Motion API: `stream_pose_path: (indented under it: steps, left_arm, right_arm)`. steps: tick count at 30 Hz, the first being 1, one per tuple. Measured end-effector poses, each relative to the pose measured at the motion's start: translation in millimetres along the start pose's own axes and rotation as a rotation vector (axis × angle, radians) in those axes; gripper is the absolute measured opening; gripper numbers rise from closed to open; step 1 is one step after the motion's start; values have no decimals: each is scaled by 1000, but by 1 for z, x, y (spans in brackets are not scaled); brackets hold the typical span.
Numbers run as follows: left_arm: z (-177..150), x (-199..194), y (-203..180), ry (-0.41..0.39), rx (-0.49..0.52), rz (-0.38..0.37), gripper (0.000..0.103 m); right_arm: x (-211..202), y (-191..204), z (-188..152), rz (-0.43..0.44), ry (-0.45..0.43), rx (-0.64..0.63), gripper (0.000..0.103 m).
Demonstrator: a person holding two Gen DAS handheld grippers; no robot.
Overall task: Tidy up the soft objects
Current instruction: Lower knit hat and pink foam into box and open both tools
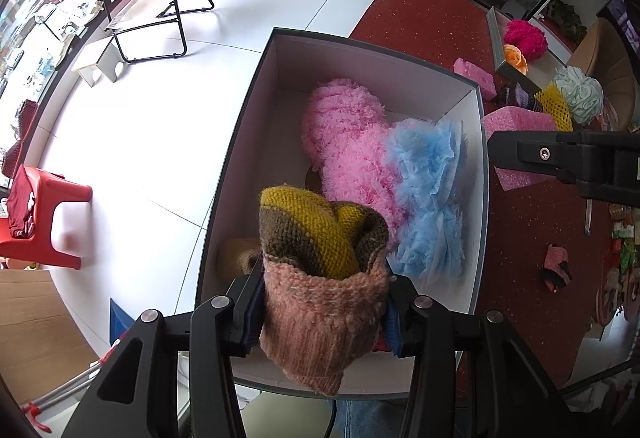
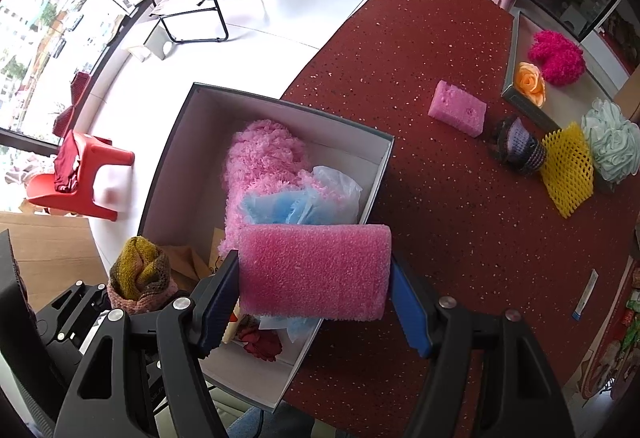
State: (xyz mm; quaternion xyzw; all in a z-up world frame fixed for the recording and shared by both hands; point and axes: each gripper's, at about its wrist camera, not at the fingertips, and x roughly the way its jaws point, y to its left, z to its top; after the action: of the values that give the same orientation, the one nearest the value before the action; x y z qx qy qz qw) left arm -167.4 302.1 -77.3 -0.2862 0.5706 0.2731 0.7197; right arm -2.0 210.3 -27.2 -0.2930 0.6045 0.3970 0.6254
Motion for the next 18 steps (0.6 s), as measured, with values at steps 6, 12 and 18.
stream_pose_path:
  steps: [6,12,18]
  left_arm:
    - [1,3,1,6,-1,7,48]
    - [2,5,2,11,-3,6,48]
    - [3,8,2,18,-3,7,48]
  right_arm:
    - [1,0,2,-1,2,0,74]
    - [2,0,4,0,5,0,74]
    - [4,0,8,-6,7,0,74]
